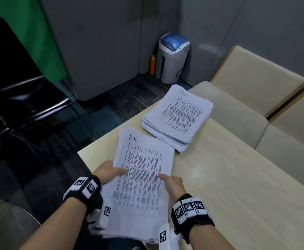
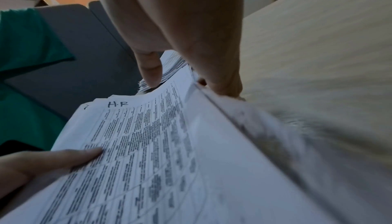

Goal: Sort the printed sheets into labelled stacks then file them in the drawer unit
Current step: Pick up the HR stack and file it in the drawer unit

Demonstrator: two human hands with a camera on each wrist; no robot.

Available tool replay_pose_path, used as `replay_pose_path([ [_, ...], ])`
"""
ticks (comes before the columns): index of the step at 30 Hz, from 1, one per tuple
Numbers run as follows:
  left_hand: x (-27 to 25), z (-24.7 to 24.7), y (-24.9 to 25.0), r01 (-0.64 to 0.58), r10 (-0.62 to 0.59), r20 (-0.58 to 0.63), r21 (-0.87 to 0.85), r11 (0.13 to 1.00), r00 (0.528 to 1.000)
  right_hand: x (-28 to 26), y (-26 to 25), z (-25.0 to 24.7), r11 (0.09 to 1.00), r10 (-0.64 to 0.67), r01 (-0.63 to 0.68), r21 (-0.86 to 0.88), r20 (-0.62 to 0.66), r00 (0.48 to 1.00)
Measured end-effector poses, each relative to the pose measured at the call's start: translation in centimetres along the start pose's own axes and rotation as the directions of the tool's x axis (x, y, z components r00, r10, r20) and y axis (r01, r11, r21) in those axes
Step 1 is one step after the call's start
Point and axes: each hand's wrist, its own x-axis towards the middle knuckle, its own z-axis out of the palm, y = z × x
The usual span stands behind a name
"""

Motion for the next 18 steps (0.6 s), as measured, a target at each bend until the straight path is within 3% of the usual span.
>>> replay_pose_path([
  [2,-1.3,1.2,-0.6,0.024,-0.024,0.094,-0.001,1.000,0.995,-0.8,0.3,-1.0,1.000,-0.016,0.016,-0.014,-0.002,1.000],
  [6,-4.2,5.3,-1.5,-0.014,0.006,0.261,0.031,0.999,0.965,-2.2,2.4,-4.4,0.976,-0.046,0.032,-0.215,-0.061,0.997],
  [10,-7.7,11.1,-0.8,-0.025,0.049,0.387,-0.068,0.997,0.921,-4.7,5.9,-10.4,0.969,-0.033,0.020,-0.246,-0.049,0.998],
  [14,-8.8,17.7,0.0,-0.121,0.117,0.389,-0.013,0.993,0.914,-8.3,10.3,-17.9,0.983,-0.100,0.077,-0.164,-0.138,0.985],
  [18,-12.0,24.7,4.7,-0.211,0.216,0.357,-0.053,0.976,0.909,-12.5,12.8,-25.0,0.974,-0.202,0.224,0.035,-0.310,0.929],
])
